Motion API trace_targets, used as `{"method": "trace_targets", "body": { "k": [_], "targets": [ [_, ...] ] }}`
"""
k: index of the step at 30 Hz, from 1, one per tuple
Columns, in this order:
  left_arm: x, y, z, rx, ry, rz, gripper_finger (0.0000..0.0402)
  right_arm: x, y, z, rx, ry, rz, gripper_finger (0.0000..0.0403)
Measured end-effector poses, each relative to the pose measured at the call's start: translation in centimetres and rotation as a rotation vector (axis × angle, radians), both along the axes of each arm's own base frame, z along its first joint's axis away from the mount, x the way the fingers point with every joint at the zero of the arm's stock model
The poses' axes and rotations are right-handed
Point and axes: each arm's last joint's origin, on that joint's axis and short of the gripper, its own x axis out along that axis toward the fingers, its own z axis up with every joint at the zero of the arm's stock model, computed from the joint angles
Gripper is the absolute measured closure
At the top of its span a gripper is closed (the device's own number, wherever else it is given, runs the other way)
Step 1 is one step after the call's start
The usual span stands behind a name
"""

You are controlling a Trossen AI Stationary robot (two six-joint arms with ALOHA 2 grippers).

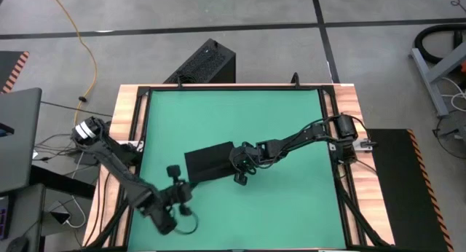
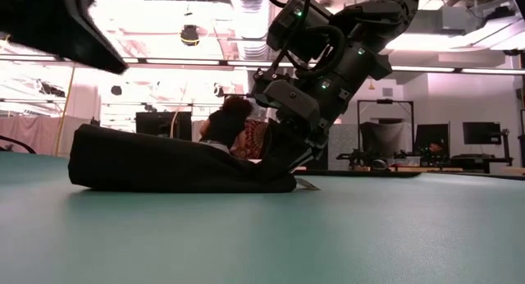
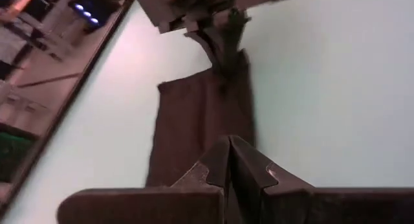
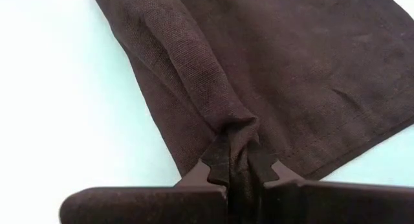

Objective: Roll towel
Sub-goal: Roll the black towel

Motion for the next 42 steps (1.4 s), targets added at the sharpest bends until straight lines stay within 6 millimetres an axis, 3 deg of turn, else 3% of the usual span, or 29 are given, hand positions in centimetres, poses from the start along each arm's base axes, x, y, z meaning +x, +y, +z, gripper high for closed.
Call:
{"method": "trace_targets", "body": {
  "k": [8,17,24,32,42],
  "targets": [
    [2.7,0.7,-3.3,0.099,0.165,-0.042,0.0401,0.0,0.1,0.0,0.001,0.0,0.001,0.0378],
    [1.1,2.2,-6.4,0.107,0.217,0.048,0.0401,0.0,0.1,0.0,0.001,0.0,0.001,0.0378],
    [0.7,2.6,-6.7,0.106,0.196,0.083,0.0401,0.0,0.1,0.0,0.002,0.0,0.0,0.0378],
    [0.7,3.3,-5.4,0.193,0.12,0.108,0.0401,0.0,0.1,0.0,0.006,0.0,0.004,0.0378],
    [0.0,4.1,-7.6,0.056,0.126,0.112,0.0401,0.0,0.1,0.0,0.016,0.002,0.018,0.0378]
  ]
}}
